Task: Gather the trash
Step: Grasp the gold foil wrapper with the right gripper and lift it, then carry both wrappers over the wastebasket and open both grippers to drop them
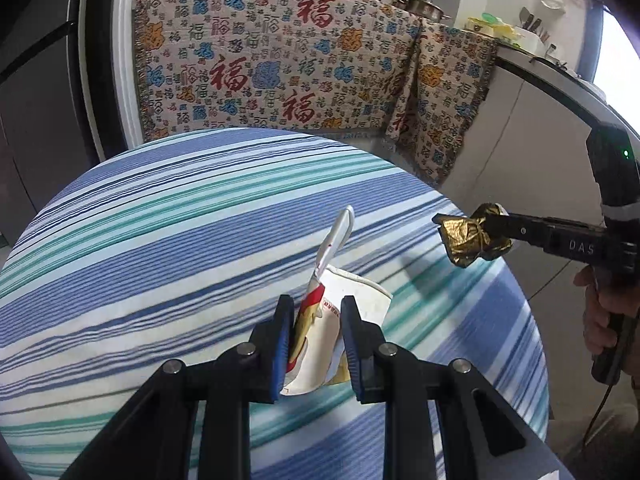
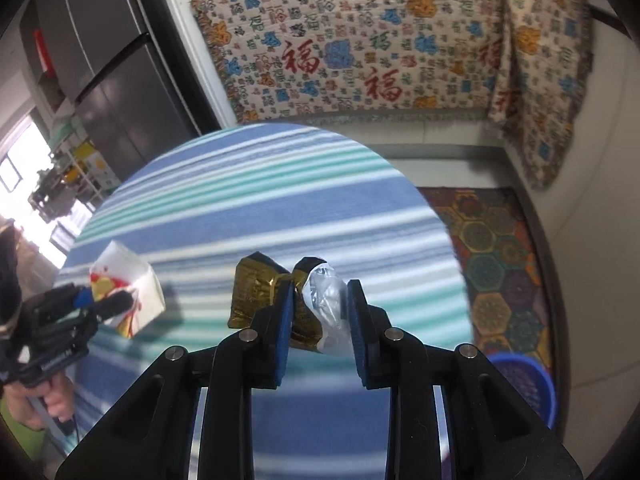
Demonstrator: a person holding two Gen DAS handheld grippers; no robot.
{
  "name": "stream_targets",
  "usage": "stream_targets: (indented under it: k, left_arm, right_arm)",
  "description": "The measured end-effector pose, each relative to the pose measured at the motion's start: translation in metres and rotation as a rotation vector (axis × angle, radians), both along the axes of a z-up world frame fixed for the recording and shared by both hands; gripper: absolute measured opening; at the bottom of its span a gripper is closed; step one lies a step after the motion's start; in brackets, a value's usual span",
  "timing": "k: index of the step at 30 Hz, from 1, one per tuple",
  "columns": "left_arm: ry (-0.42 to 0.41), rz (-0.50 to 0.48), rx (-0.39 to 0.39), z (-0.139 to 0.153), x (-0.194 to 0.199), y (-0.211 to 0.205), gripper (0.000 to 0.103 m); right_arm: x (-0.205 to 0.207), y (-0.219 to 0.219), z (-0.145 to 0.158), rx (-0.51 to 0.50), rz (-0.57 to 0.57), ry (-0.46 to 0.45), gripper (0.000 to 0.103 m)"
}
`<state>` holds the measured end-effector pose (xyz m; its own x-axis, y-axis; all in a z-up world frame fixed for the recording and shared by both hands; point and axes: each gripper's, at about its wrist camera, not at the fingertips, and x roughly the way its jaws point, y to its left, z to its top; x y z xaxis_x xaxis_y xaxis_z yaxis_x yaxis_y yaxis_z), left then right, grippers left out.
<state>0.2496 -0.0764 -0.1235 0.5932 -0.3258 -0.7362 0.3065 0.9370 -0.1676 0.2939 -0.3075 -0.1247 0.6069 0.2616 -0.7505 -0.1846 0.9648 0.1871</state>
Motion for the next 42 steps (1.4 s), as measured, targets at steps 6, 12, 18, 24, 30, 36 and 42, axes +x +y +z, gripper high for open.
stream_targets:
  k: [6, 12, 18, 24, 30, 36, 42]
  left_arm:
    - [0.009, -0.076, -0.031, 0.008, -0.035, -0.061, 0.024]
    - [0.021, -0.158, -0.012, 0.012, -0.056, -0.119, 0.024]
    - [0.032, -0.226, 0.016, 0.012, -0.07, -0.172, 0.024]
    - [0.054, -0.3, 0.027, 0.007, -0.077, -0.225, 0.024]
    - [0.111, -0.375, 0.034, -0.016, -0.08, -0.287, 0.024]
    - [0.179, -0.385, 0.049, -0.057, -0.071, -0.339, 0.024]
    - [0.2, -0.359, 0.13, -0.105, -0.055, -0.377, 0.025]
  right_arm:
    - [-0.071, -0.038, 0.007, -0.097, -0.063, -0.011, 0.027]
    - [-0.121, -0.073, 0.006, -0.134, -0.125, -0.013, 0.027]
    - [-0.148, -0.112, 0.0, -0.133, -0.197, -0.017, 0.027]
    - [-0.158, -0.157, -0.012, -0.108, -0.261, 0.001, 0.027]
    - [-0.155, -0.215, -0.039, -0.044, -0.344, 0.065, 0.027]
    - [-0.139, -0.273, -0.08, 0.014, -0.445, 0.18, 0.027]
    - [-0.117, -0.299, -0.119, 0.013, -0.484, 0.264, 0.027]
